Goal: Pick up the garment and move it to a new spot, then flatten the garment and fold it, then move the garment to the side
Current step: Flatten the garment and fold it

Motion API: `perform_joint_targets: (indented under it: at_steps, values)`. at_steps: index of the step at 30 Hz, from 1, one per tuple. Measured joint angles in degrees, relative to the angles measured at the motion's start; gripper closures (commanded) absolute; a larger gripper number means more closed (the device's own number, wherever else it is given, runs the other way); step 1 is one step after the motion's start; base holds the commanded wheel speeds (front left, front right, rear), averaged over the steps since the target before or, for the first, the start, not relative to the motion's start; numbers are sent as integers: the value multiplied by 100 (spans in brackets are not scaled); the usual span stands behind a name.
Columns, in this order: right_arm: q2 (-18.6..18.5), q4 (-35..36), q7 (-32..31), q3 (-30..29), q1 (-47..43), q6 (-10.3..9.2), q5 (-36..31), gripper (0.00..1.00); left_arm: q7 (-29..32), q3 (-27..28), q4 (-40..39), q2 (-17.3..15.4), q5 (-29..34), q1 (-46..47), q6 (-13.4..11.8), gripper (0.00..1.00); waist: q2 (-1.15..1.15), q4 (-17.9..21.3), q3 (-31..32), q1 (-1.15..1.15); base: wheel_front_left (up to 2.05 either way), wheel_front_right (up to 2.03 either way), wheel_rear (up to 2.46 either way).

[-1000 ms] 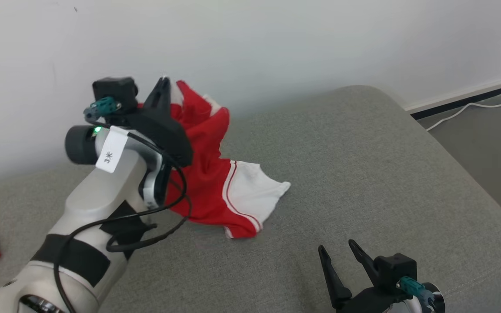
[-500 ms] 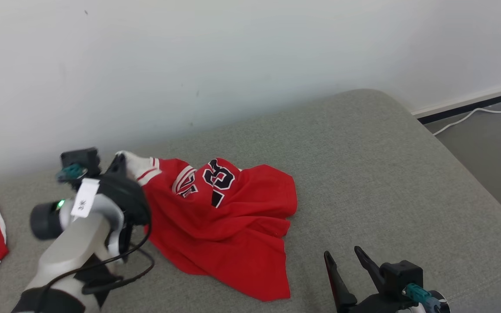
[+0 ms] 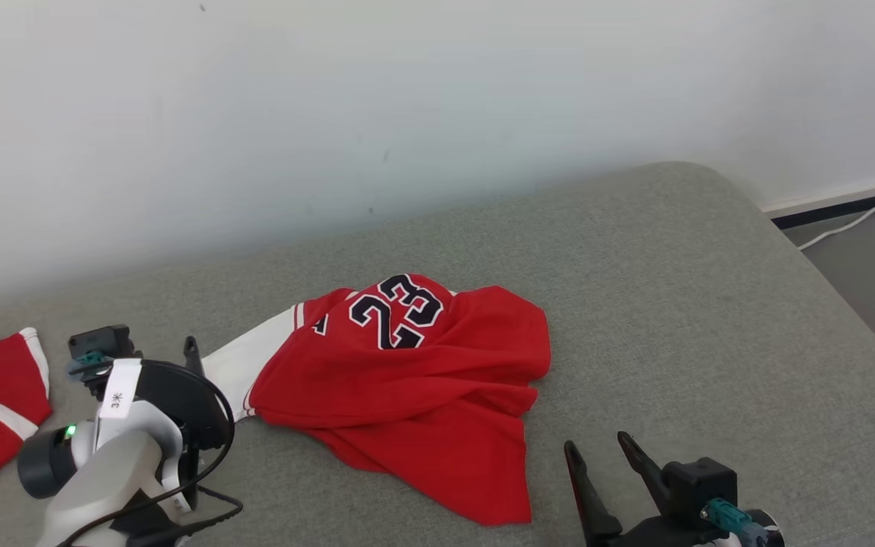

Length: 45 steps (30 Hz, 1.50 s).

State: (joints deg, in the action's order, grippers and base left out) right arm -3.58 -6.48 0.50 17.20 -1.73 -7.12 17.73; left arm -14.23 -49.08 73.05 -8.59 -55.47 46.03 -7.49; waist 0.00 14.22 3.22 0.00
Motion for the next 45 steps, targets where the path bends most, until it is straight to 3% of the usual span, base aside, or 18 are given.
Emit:
perform_joint_targets:
  at_steps: [6,12,19,27,29,32,36,45]
  values:
    - [4,-22,-8,67,17,0,-19,0,-2,-11,-308,-2,5,4,43,0,0,-54,33,0,0,0,0]
    - [5,-42,-52,66,16,0,-19,0,-2,-354,-903,678,160,-5,357,0,0,-67,78,0,0,0,0]
    - [8,-38,-56,58,0,-1,-19,0,-12,-553,-1483,673,308,-446,609,0,0,-24,92,0,0,0,0]
    - [8,80,85,-198,-156,10,205,0,-12,-271,-2674,647,302,-997,515,0,0,-157,119,0,0,0,0]
    - [9,126,156,-156,-154,123,297,0,-19,-118,-2992,644,305,-1254,437,0,0,-217,133,0,0,0,0]
    - [24,151,265,-155,-179,230,447,0,-18,188,-3468,589,355,-1748,288,0,0,-324,160,0,0,0,0]
    - [7,163,428,-187,-406,381,572,0,-19,778,-4120,285,448,-2405,89,0,0,-504,200,0,0,0,0]
    - [8,152,779,-396,-511,459,689,0,-19,1563,-5109,-254,1053,-3554,36,0,0,-966,274,0,0,0,0]
